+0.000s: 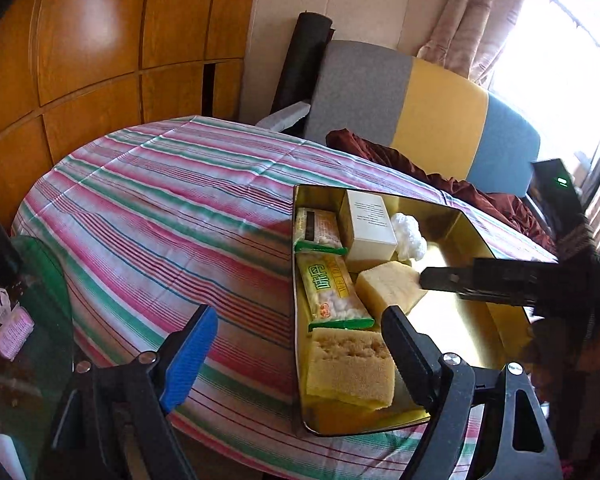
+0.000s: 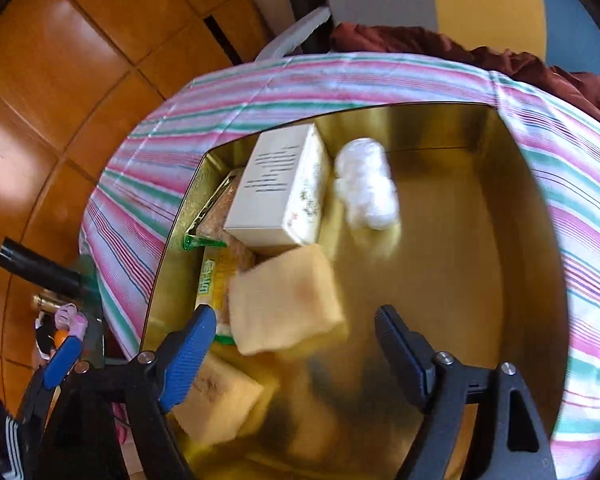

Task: Organize objects
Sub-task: 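Carry the yellow sponge into the gold tray and open the right tool, then move both tools toward the yellow knit bundle and purple packet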

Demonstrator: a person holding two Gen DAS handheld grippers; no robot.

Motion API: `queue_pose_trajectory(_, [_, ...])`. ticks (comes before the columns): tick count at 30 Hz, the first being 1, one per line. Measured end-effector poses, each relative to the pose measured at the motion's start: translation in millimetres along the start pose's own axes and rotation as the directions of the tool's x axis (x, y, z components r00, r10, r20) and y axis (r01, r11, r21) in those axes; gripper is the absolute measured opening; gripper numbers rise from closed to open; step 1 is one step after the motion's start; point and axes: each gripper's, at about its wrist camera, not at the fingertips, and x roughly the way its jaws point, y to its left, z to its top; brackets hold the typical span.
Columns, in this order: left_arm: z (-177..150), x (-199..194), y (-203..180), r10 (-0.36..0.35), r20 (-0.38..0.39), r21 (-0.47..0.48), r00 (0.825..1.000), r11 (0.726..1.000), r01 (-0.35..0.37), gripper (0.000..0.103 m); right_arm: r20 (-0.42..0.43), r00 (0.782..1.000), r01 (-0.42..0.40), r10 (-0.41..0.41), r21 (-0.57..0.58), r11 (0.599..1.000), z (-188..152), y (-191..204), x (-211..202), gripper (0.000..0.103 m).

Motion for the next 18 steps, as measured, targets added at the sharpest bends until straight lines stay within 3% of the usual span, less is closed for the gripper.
queue_pose_trajectory(11, [-6.2,-7.8,-37.4,-0.041,-0.008,0.102,0.999,0.994,0.042,0.085,0.093,0.992,0.077,-0.082,0.056,0.995,-47.0,-60.7,-72.2,0.083])
queue_pose_trajectory(18, [-9.7,-14.5,-69.4,-0.083,-0.012,0.19,0.996,0.978,0.084,0.085,0.158,0.971,0.152,-0.179,0.166,0.974,-64.4,-113.2,-117.0,0.083])
